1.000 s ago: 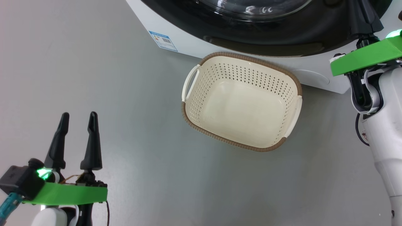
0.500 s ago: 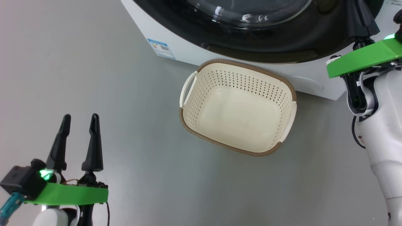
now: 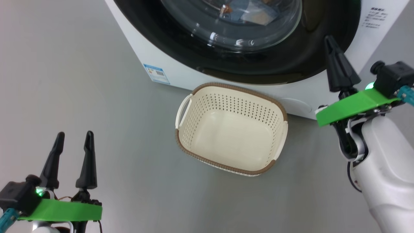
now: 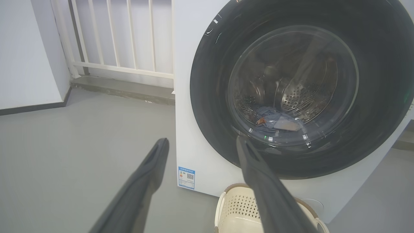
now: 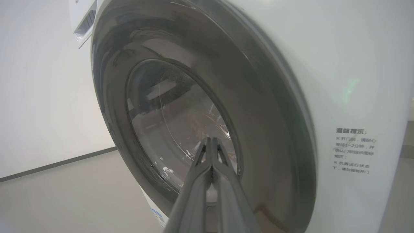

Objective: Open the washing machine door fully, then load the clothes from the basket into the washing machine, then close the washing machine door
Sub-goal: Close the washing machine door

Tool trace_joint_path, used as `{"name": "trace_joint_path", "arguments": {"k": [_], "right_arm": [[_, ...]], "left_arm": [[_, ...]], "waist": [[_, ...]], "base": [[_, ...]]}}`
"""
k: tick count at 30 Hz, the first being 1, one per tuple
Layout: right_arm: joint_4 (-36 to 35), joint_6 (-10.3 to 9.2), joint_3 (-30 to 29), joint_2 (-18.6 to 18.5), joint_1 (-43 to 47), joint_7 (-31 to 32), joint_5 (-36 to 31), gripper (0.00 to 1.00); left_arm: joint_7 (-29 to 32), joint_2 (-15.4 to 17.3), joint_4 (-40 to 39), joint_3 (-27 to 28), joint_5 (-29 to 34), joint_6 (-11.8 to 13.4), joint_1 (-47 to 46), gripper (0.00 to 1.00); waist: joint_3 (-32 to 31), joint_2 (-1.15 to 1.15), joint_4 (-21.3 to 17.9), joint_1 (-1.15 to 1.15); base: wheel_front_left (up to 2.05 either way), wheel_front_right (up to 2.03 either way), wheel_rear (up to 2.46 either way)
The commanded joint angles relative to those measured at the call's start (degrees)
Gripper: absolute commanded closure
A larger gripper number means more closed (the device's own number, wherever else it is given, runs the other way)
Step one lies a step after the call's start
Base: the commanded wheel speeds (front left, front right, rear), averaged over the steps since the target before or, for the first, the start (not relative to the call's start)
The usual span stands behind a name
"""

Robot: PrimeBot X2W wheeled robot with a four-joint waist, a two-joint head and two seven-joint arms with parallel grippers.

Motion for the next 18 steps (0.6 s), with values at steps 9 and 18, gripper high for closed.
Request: {"name": "trace_joint_path", "arguments": {"k": [9,18], "right_arm": [[-4.2,-0.15,0.7,1.5,7.0,-0.5,0.9,0.0],[-7.3,-0.15,-0.4,2.1,13.4,-0.5,1.0,0.0]], "left_arm": [[-0.4,3.7,-0.6,2.7,1.0,-0.1,1.6,0.0],[-0.4,5.3,-0.5,3.3,1.1,-0.1,3.7,0.0]], "waist": [[-5.7,0.0,-3.1,0.0],[-9.4,0.0,-5.9,0.0]], "base": [[0.0,0.0,0.0],[0.0,0.0,0.0]]}}
